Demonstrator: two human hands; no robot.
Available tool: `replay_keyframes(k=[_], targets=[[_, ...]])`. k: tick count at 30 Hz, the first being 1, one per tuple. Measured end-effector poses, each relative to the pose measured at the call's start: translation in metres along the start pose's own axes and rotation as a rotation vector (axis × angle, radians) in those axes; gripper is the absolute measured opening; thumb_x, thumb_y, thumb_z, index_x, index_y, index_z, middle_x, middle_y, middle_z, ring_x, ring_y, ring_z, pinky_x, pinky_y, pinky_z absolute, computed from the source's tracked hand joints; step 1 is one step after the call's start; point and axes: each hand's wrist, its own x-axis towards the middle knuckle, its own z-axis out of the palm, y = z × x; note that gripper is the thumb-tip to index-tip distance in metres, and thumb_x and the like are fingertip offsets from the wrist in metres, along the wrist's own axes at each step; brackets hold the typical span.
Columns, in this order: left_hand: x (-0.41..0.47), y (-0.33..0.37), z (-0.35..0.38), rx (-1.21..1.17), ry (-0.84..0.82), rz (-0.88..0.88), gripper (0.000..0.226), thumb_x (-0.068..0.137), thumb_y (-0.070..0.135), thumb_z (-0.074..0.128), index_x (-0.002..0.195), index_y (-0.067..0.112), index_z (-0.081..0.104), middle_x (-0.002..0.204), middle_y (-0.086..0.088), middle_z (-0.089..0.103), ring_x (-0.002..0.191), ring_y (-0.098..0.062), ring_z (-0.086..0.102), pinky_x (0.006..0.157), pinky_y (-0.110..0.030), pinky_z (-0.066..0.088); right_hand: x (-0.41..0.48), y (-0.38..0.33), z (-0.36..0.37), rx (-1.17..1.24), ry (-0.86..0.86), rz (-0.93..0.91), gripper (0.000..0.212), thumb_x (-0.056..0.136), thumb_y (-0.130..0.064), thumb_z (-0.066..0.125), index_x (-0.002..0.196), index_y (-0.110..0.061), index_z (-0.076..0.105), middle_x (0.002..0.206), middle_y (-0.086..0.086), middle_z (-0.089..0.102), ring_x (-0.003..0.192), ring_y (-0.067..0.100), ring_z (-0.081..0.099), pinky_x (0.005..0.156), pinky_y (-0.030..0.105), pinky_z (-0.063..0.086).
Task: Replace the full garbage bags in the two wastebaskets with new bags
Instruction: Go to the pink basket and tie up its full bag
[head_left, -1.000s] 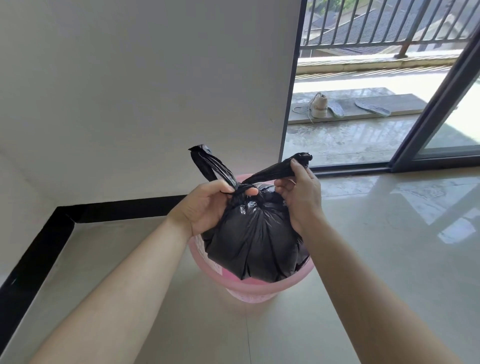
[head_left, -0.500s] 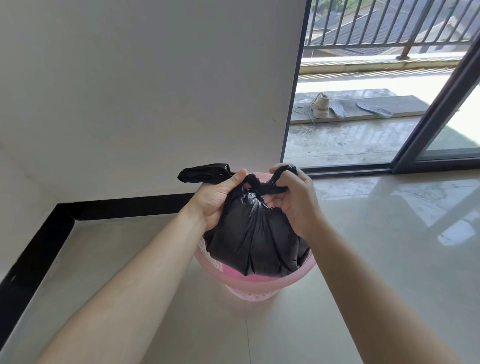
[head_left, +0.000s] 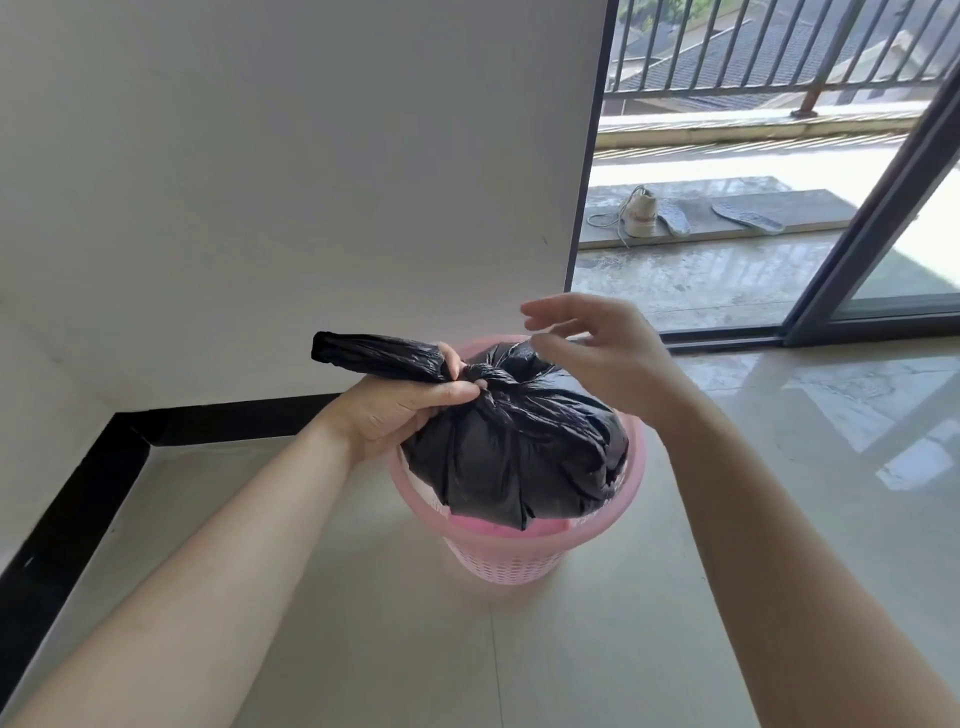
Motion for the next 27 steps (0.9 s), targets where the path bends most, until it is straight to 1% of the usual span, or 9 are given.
replay_keyframes(k=[2,4,8,11,13,16,19,24,27], targets=[[-0.003,0.003,0.001,0.046,-0.044,-0.013,0.028,0.082,-0.010,0.067,0.076,0.013,0.051,0.090,-0.008,0.064,0.091,-0.020,0.066,0.082,-0.024,0.052,-0.001,-0.002,0.005,-0.125,-0.220,-0.022,0.036,0.085,-0.011,0.068,0.113,-0.033,0.070,0.091,-0.024,0.068,0.076,-0.015,0.060,0.073,0.007,0.047],[-0.006,0.005,0.002,0.120,-0.040,-0.010,0.028,0.084,-0.010,0.065,0.077,0.012,0.050,0.089,-0.005,0.066,0.090,-0.018,0.067,0.080,-0.022,0.052,-0.002,0.005,0.013,-0.283,-0.396,-0.007,0.037,0.083,-0.016,0.068,0.113,-0.037,0.069,0.093,-0.024,0.070,0.084,-0.013,0.063,0.079,0.012,0.049],[-0.005,0.004,-0.001,0.264,0.098,0.083,0.027,0.074,0.004,0.079,0.082,0.015,0.056,0.093,-0.005,0.068,0.095,-0.020,0.065,0.090,-0.032,0.051,-0.003,0.019,0.029,-0.355,-0.317,-0.044,0.016,0.084,-0.020,0.070,0.089,-0.034,0.064,0.079,-0.018,0.064,0.073,-0.004,0.059,0.070,0.019,0.041],[-0.001,-0.003,0.000,0.382,0.269,0.188,0.030,0.069,0.017,0.082,0.088,0.018,0.059,0.094,-0.004,0.069,0.094,-0.019,0.066,0.093,-0.038,0.050,-0.003,0.015,0.033,-0.413,-0.272,-0.006,0.005,0.086,-0.024,0.061,0.082,-0.024,0.059,0.082,-0.006,0.063,0.080,0.014,0.057,0.069,0.032,0.043],[0.004,-0.009,0.004,0.527,0.348,0.266,0.022,0.072,0.024,0.078,0.088,0.019,0.063,0.088,0.002,0.070,0.086,-0.013,0.066,0.085,-0.035,0.052,-0.003,0.012,0.033,-0.375,-0.304,0.061,0.019,0.091,-0.033,0.054,0.079,-0.019,0.058,0.082,-0.003,0.062,0.082,0.015,0.055,0.073,0.033,0.042],[0.008,-0.017,0.012,0.671,0.510,0.321,0.009,0.078,0.025,0.072,0.085,0.024,0.067,0.079,0.010,0.071,0.078,-0.008,0.066,0.075,-0.030,0.053,-0.004,0.014,0.034,-0.326,-0.292,0.061,0.035,0.092,-0.044,0.056,0.073,-0.014,0.055,0.065,-0.009,0.050,0.061,0.007,0.045,0.060,0.027,0.035],[0.011,-0.020,0.019,0.555,0.542,0.239,0.004,0.081,0.023,0.071,0.082,0.025,0.067,0.085,0.008,0.071,0.087,-0.012,0.067,0.082,-0.029,0.053,-0.005,0.020,0.037,-0.351,-0.213,0.048,0.024,0.086,-0.039,0.068,0.077,-0.017,0.063,0.063,-0.011,0.056,0.057,-0.001,0.048,0.053,0.015,0.033],[0.005,-0.013,0.029,0.001,0.308,-0.032,0.022,0.093,-0.001,0.054,0.100,0.015,0.068,0.091,-0.004,0.072,0.085,-0.018,0.068,0.075,-0.027,0.056,-0.011,0.027,0.044,-0.359,-0.049,-0.015,0.019,0.078,-0.031,0.075,0.066,-0.026,0.060,0.061,-0.014,0.056,0.064,-0.008,0.051,0.057,0.009,0.036],[0.002,-0.008,0.028,-0.165,0.262,-0.047,0.019,0.090,0.003,0.060,0.105,0.010,0.069,0.100,-0.010,0.072,0.092,-0.021,0.069,0.086,-0.031,0.056,-0.010,0.032,0.049,-0.321,0.037,-0.040,0.015,0.074,-0.028,0.080,0.071,-0.025,0.066,0.068,-0.016,0.057,0.066,-0.007,0.053,0.060,0.008,0.037]])
